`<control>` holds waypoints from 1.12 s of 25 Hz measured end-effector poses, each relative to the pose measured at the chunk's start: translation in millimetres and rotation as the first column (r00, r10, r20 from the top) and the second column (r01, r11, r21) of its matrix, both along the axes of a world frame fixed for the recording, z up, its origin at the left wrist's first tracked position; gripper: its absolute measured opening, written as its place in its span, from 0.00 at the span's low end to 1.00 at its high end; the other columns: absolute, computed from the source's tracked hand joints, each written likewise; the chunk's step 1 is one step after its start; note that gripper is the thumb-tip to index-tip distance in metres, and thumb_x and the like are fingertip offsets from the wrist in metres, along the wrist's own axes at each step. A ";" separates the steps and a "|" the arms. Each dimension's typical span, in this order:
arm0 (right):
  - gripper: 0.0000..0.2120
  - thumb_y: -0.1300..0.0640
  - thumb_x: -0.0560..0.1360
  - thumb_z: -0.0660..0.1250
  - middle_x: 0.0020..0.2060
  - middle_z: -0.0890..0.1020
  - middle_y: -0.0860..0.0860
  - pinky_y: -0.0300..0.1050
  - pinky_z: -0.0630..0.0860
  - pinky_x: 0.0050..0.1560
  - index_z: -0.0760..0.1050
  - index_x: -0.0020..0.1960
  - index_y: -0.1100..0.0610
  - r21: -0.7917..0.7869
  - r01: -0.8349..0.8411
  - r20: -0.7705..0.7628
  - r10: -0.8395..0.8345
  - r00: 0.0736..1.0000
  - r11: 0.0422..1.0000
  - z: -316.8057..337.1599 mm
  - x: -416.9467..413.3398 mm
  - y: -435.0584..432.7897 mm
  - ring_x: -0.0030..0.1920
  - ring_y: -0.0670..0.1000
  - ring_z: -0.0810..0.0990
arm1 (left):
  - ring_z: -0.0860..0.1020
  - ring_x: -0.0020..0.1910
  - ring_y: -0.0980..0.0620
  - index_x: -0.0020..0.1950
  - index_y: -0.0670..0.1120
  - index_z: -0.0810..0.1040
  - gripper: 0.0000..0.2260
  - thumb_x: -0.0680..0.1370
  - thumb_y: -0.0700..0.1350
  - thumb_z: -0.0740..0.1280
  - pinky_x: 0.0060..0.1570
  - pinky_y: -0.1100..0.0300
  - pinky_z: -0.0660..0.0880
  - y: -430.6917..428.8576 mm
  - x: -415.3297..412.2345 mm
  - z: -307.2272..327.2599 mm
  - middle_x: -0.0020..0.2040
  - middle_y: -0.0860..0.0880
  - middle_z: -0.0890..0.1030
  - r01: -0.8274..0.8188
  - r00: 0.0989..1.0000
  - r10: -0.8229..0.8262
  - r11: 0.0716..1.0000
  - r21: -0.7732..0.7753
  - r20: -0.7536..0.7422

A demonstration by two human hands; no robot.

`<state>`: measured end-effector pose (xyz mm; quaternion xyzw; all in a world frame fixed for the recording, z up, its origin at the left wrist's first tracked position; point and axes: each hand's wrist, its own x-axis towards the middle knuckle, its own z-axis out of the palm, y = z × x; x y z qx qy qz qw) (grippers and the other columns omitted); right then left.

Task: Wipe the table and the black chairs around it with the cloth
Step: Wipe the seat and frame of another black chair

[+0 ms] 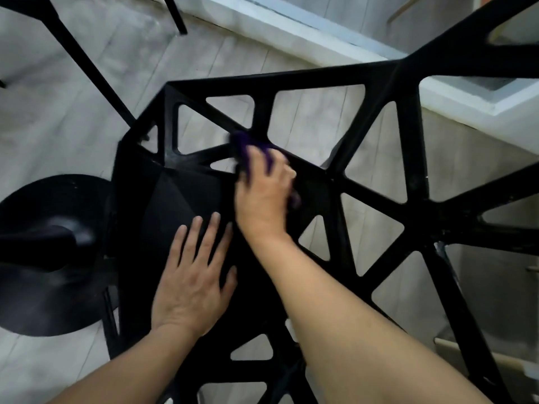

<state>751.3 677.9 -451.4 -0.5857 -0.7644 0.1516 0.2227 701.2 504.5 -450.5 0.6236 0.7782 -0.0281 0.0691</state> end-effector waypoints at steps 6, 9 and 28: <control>0.22 0.56 0.73 0.67 0.64 0.74 0.58 0.56 0.70 0.59 0.75 0.67 0.53 0.045 -0.424 0.505 0.346 0.791 0.905 56.9 49.1 24.2 0.59 0.61 0.72 | 0.56 0.81 0.37 0.82 0.44 0.59 0.32 0.79 0.57 0.52 0.79 0.39 0.52 0.6 1.8 3.0 0.82 0.41 0.57 -0.017 0.999 0.014 0.998 0.060 0.042; 0.16 0.57 0.76 0.63 0.61 0.74 0.56 0.53 0.66 0.60 0.77 0.63 0.54 0.020 -0.421 0.736 0.272 0.620 0.907 117.9 103.0 60.4 0.61 0.60 0.72 | 0.57 0.80 0.36 0.82 0.44 0.60 0.33 0.79 0.57 0.52 0.79 0.39 0.52 -0.3 3.5 4.7 0.82 0.40 0.59 -0.034 0.998 0.029 0.996 0.087 0.064; 0.21 0.58 0.75 0.55 0.67 0.69 0.62 0.58 0.66 0.65 0.70 0.66 0.59 -0.108 -0.650 0.969 0.226 0.101 0.752 183.2 167.8 88.6 0.65 0.64 0.68 | 0.58 0.80 0.37 0.81 0.44 0.61 0.33 0.79 0.58 0.51 0.78 0.38 0.54 -1.7 2.0 -6.0 0.81 0.39 0.61 -0.031 0.996 0.012 0.976 0.215 0.090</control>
